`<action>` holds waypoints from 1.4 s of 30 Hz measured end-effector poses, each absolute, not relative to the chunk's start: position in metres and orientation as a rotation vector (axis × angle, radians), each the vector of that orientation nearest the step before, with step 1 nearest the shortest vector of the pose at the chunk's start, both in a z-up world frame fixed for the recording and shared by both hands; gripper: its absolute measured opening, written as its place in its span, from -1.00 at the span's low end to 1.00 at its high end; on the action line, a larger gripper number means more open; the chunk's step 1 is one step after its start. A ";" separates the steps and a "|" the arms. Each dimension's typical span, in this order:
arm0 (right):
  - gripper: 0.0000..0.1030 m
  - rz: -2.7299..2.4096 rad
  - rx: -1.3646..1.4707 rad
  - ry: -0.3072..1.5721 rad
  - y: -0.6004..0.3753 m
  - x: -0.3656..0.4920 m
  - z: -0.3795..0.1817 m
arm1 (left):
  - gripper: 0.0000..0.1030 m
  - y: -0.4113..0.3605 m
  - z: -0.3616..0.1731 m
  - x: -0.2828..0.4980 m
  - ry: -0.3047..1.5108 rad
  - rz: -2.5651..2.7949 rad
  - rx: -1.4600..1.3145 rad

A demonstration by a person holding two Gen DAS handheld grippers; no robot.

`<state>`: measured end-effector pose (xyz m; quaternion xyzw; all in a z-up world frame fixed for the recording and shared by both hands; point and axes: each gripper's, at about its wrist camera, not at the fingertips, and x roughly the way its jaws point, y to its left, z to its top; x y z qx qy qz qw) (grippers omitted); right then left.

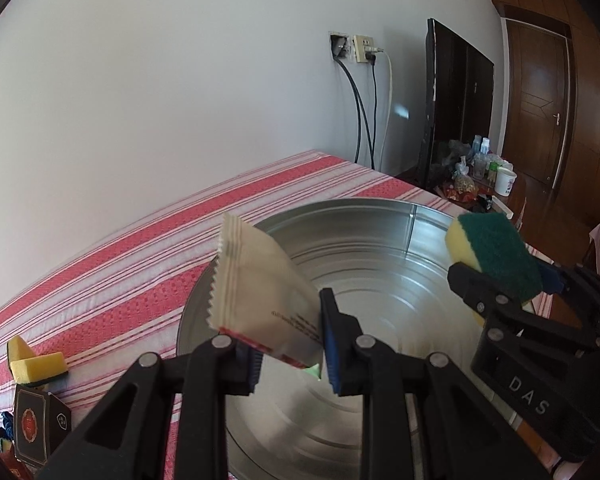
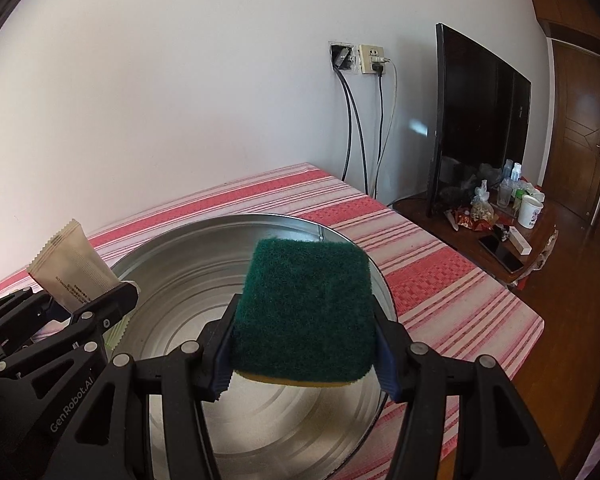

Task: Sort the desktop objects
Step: 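Carry both items to the metal bucket and open both grippers to drop them, then withdraw both grippers from the bucket back toward the pile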

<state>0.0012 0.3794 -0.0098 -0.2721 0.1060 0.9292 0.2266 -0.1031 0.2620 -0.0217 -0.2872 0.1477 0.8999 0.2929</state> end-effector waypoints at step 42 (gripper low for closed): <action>0.99 2.907 0.015 0.177 0.209 -0.022 0.014 | 0.99 0.030 0.000 -0.086 0.214 3.142 -0.491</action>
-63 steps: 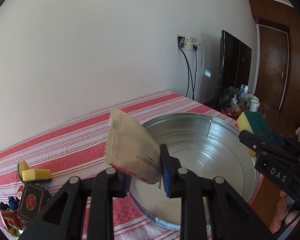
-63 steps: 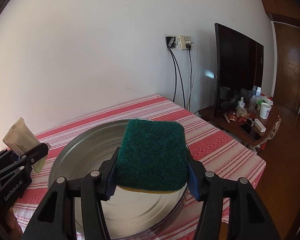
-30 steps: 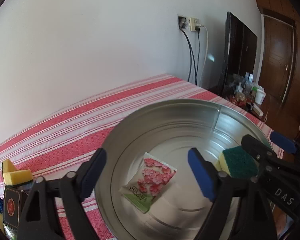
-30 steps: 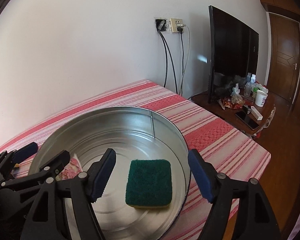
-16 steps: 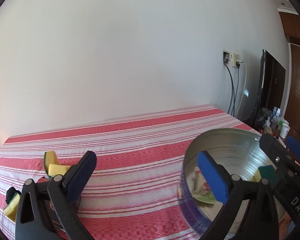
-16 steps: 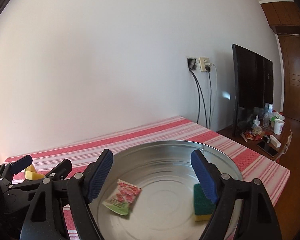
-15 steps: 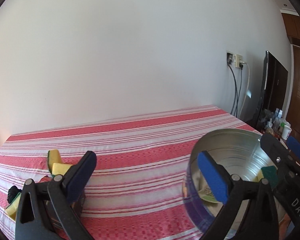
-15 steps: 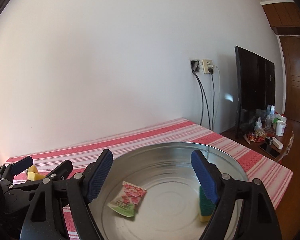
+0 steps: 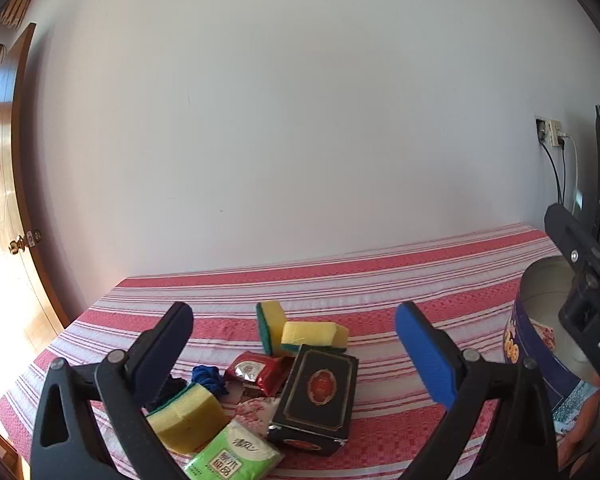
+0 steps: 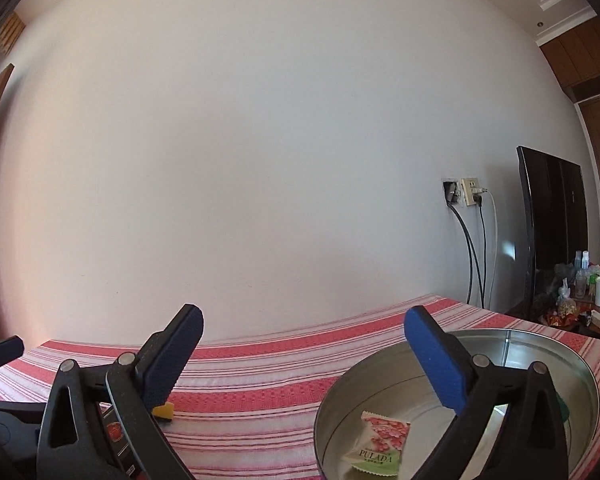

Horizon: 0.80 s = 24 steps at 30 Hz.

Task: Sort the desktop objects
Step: 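Withdraw both grippers from the bucket back toward the pile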

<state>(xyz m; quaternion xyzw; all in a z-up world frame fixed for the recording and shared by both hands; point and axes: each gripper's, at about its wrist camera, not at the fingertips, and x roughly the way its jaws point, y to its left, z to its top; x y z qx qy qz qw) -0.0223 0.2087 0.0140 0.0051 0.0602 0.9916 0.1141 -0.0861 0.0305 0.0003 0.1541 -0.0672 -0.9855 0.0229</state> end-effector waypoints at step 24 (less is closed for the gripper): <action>0.99 3.049 -0.037 -0.083 0.165 -0.047 0.005 | 0.99 -0.101 -0.040 -0.042 0.059 -2.862 0.669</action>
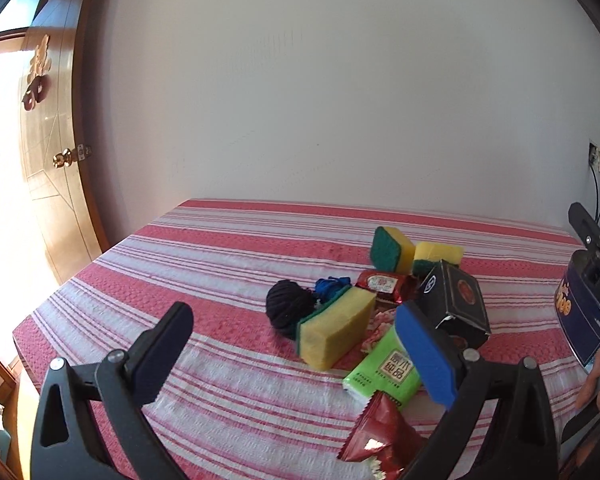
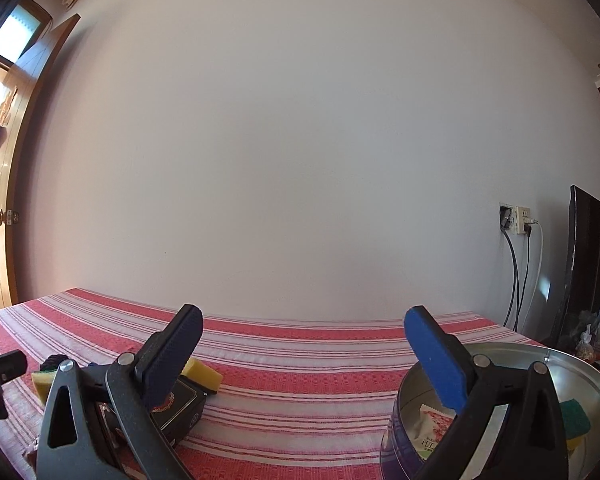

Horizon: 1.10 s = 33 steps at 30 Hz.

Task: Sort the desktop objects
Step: 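Withdraw both grippers from the bucket back toward the pile, then grasp the red snack bag with the left gripper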

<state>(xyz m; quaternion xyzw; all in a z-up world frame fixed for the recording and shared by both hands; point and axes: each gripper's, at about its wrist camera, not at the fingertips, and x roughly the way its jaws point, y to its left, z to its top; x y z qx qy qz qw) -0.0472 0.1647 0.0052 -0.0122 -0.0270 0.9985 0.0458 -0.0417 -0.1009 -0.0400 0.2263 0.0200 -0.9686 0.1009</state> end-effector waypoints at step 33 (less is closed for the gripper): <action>0.99 3.066 -0.066 -0.059 0.150 -0.040 -0.001 | 0.04 -0.061 -0.105 -0.051 0.018 -3.027 1.222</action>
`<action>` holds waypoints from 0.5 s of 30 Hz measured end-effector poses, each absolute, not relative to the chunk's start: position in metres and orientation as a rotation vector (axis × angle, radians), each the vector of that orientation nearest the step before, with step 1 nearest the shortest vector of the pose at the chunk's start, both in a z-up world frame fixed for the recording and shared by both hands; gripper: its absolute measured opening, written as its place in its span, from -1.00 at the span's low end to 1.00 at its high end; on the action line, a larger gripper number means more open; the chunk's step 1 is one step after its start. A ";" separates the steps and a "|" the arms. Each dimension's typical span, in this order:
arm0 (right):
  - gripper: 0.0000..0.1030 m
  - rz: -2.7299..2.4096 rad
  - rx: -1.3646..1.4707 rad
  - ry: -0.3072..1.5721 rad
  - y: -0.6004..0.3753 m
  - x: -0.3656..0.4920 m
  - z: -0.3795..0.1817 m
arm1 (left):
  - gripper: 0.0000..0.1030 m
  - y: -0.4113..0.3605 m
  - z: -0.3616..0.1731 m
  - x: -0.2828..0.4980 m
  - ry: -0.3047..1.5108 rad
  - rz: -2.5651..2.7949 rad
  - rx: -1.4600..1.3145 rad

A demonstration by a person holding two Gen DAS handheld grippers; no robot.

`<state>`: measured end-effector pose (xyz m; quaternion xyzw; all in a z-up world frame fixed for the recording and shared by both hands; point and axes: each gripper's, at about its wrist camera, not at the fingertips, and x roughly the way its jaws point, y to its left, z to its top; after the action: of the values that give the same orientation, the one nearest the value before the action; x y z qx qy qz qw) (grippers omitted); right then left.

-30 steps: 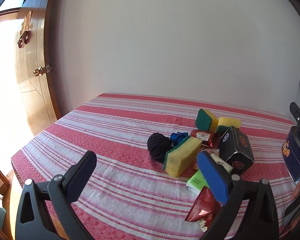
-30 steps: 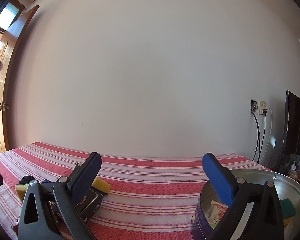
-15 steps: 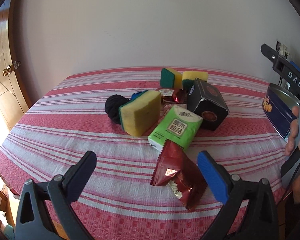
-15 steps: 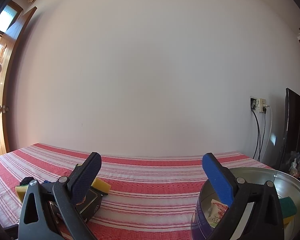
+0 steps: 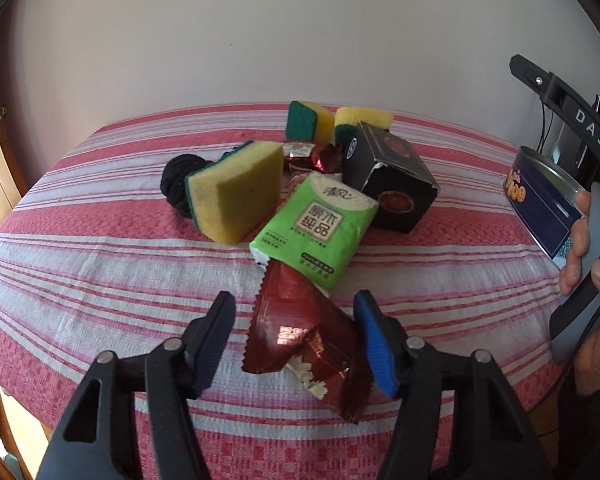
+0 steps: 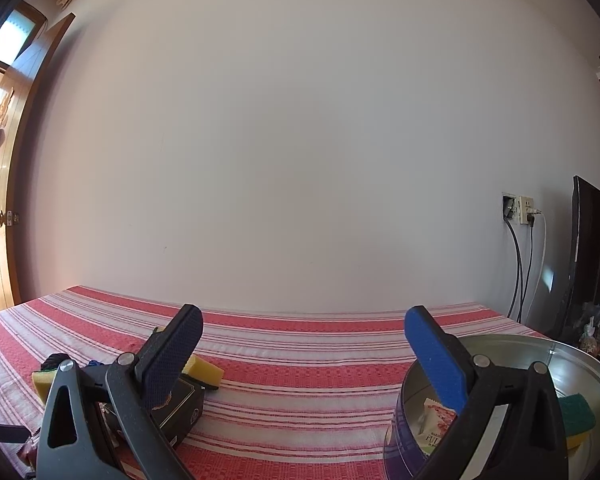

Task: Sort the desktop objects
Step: 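Grasp the red snack bag with the left gripper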

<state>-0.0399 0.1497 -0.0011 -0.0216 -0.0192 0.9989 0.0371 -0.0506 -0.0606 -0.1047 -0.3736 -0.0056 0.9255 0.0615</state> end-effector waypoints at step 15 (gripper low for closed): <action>0.99 3.071 -0.100 -0.052 0.150 -0.042 0.000 | -0.22 -0.076 -0.102 -0.050 -0.075 2.786 -1.111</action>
<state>-0.0424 0.1499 -0.0004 -0.0325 -0.0168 0.9987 0.0341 -0.0504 -0.0760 -0.1022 -0.3692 -0.0250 0.9263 0.0707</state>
